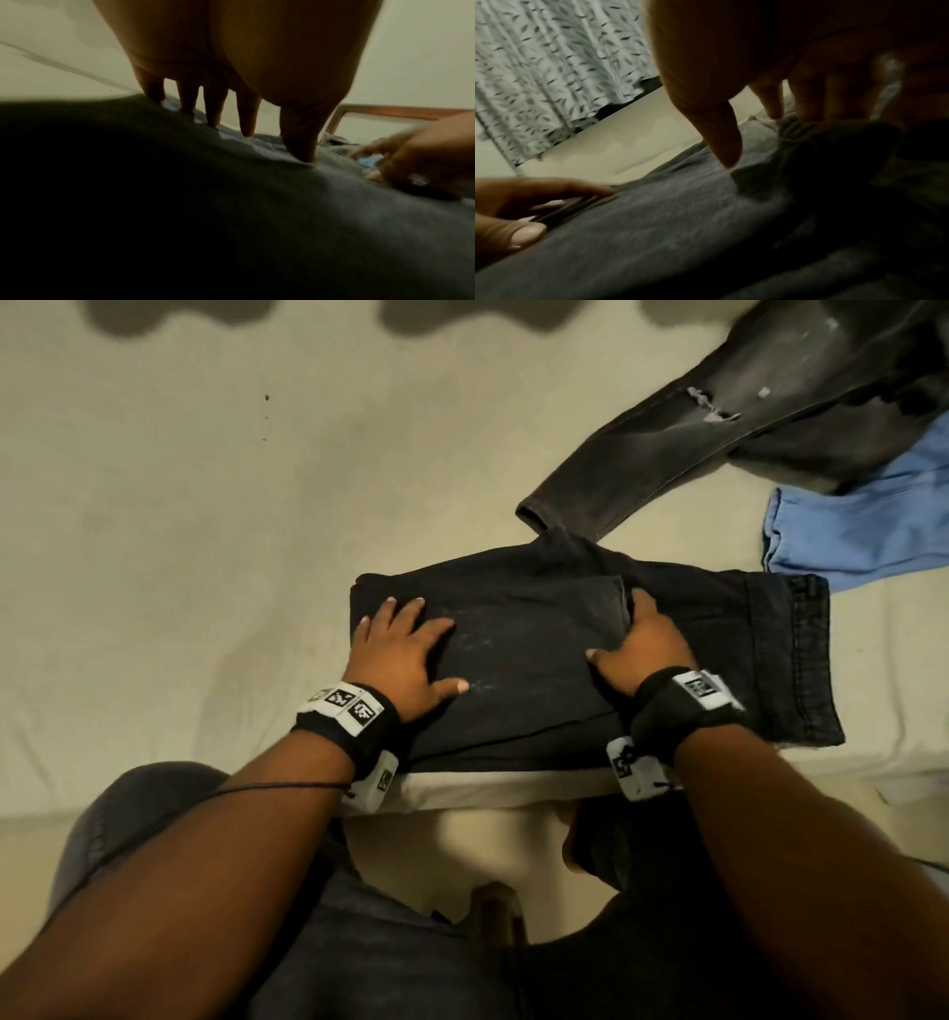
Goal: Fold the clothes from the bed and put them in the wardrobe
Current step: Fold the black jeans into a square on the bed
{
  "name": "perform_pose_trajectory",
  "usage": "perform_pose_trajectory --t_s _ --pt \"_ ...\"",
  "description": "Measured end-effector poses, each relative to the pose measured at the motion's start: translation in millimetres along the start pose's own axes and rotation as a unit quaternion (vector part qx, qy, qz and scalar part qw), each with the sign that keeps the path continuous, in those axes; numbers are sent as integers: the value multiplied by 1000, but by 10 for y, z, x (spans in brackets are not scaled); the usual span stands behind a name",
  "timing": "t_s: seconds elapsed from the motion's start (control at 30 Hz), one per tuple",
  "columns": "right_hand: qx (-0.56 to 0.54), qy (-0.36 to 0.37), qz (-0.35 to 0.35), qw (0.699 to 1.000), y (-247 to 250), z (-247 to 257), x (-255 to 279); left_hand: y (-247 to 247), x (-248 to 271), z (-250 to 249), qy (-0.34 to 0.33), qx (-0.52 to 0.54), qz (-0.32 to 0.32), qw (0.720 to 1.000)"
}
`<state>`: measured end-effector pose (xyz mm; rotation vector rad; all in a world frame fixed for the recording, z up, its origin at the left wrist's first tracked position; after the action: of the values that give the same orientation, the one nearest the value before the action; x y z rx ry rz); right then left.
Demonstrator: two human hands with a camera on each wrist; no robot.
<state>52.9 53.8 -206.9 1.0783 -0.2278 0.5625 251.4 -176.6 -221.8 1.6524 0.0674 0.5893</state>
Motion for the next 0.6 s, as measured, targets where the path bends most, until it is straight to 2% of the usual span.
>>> perform_pose_trajectory --t_s 0.07,0.1,0.17,0.23,0.3,0.43,0.6 --pt "74 83 -48 993 -163 158 125 -182 -9 -56 16 -43 60 997" --pt "110 131 -36 985 -266 242 168 -244 -28 -59 22 -47 73 996" --pt "158 183 41 969 -482 345 212 -305 -64 -40 28 -29 84 996" --pt "190 176 109 960 -624 308 127 -335 -94 -22 29 -10 86 996" --pt "210 153 136 956 -624 224 -12 -364 -110 -11 27 -6 83 996" --pt "208 106 106 967 -506 107 -162 -378 -109 6 23 4 78 997" --pt "207 107 119 965 -511 126 -160 -354 -120 3 21 11 93 995"
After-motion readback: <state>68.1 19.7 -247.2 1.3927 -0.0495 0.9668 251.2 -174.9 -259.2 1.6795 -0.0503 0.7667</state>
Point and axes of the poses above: each hand's wrist, its own x-axis away from the middle knuckle, its own y-axis out of the back of the hand, z = x × y, the point moved 2 cm from there along -x, towards the middle knuckle, and after that the axes turned 11 degrees about -x, right-handed, at the moved point
